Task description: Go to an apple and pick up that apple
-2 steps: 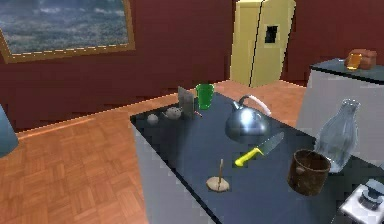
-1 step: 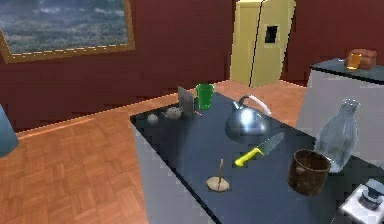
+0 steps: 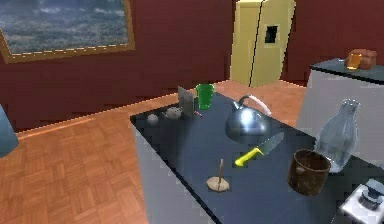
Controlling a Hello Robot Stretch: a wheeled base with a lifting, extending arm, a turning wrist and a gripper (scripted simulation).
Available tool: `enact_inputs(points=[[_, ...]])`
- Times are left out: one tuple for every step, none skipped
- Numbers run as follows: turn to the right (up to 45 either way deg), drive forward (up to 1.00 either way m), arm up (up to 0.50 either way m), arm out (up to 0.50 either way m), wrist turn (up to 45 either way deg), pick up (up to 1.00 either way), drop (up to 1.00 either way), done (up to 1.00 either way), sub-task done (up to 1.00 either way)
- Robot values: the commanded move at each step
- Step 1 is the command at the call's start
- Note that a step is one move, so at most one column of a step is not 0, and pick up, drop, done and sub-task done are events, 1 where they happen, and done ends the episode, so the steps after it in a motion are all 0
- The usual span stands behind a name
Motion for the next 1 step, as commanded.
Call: enact_inputs(points=[[0.0,0.0,0.0,0.0,45.0,0.0,0.0,0.0,0.0]])
